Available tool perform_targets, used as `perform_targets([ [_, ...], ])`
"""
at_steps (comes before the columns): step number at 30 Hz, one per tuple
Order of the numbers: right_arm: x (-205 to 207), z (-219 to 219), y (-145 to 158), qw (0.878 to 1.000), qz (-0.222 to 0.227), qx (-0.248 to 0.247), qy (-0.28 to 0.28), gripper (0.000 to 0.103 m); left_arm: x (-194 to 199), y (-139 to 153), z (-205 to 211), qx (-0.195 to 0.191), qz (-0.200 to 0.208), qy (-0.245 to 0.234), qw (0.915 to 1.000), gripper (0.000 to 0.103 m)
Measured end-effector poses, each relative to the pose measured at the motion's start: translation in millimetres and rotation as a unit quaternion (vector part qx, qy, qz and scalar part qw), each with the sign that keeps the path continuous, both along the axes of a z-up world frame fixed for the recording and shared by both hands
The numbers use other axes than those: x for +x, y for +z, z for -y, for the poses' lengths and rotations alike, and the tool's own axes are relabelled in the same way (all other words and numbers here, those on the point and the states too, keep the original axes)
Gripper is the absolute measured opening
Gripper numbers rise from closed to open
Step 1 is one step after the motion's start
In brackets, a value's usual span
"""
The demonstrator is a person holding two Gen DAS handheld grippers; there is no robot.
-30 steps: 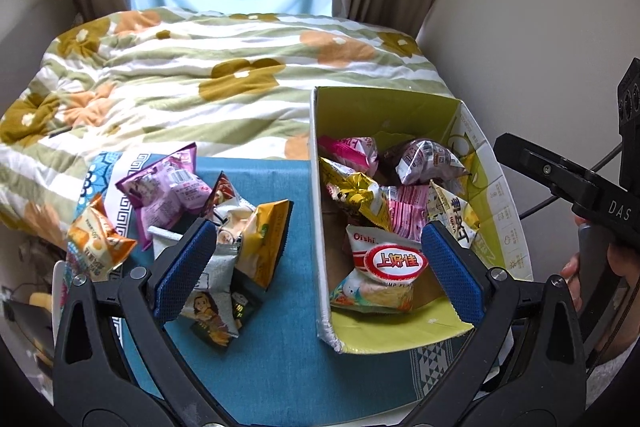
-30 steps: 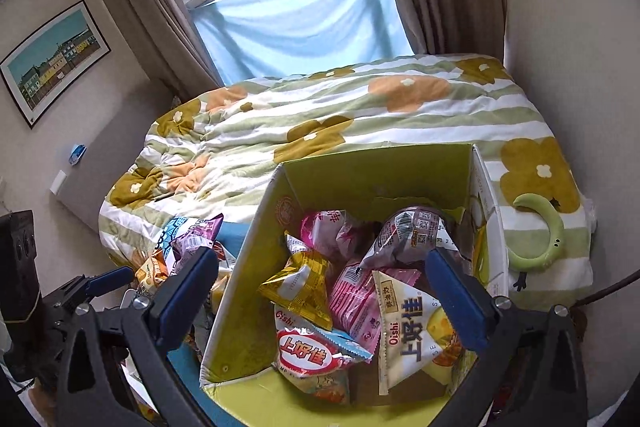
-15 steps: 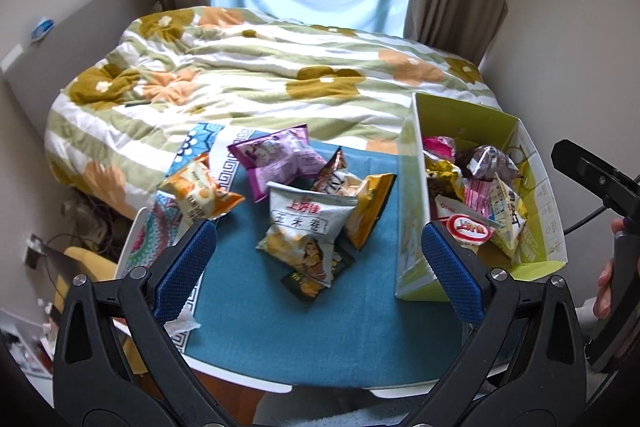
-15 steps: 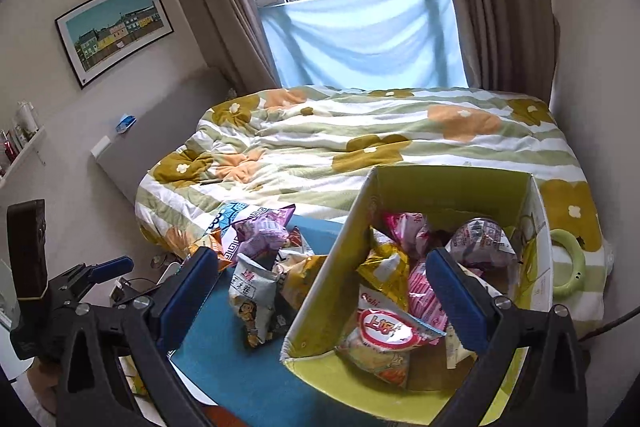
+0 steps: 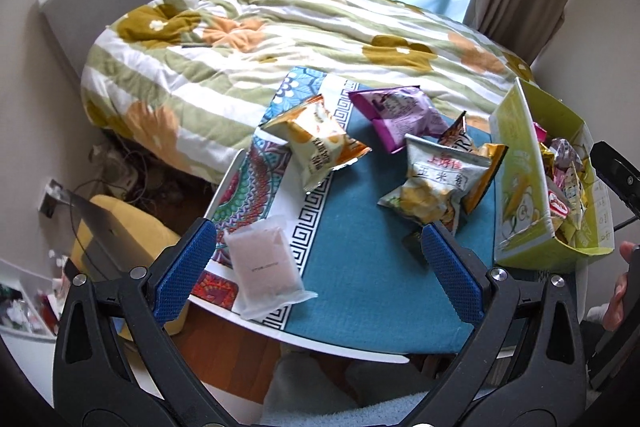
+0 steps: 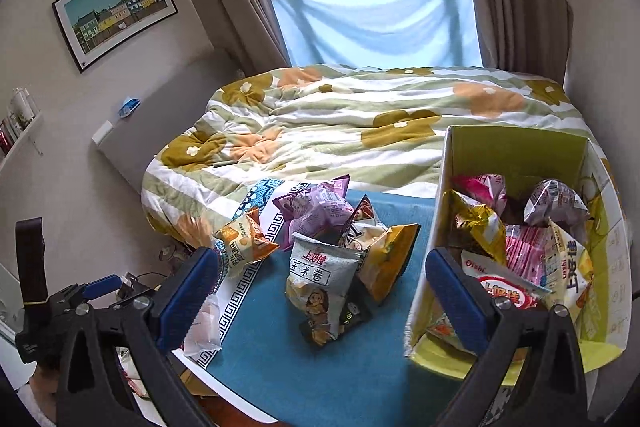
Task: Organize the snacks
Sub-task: 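Move both tools back toward the remaining snacks on the table, then grasp the white pastry pack with the left tool while the right tool grasps the grey corn-roll bag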
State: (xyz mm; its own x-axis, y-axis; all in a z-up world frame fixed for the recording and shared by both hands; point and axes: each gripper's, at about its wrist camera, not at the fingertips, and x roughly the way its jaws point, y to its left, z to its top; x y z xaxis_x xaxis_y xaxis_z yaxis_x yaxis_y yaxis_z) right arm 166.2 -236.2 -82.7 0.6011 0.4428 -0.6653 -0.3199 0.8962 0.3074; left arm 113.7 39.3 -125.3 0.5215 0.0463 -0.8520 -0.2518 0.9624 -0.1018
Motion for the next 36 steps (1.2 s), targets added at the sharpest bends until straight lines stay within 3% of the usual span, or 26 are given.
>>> perform_targets([
  [13,10,-67,-81,0.997,-0.051,0.002,-0.066,0.103,16,-112,-56,-0.059,-0.08,0.004,0.995,0.101],
  [18,20,-80,-117,0.994,-0.071,-0.012,-0.078,0.103,23,-147,-56,-0.063,-0.105,0.007,0.9925,0.101],
  [24,23,-84,-138,0.992,-0.082,-0.02,-0.092,0.103,27,-170,-50,-0.05,-0.125,0.001,0.9908,0.101],
  [27,23,-84,-143,0.992,-0.083,-0.021,-0.096,0.103,27,-178,-49,-0.049,-0.133,-0.002,0.9898,0.089],
  [36,26,-85,-149,0.991,-0.076,-0.028,-0.111,0.103,31,-180,-47,-0.02,-0.126,-0.04,0.991,0.069],
])
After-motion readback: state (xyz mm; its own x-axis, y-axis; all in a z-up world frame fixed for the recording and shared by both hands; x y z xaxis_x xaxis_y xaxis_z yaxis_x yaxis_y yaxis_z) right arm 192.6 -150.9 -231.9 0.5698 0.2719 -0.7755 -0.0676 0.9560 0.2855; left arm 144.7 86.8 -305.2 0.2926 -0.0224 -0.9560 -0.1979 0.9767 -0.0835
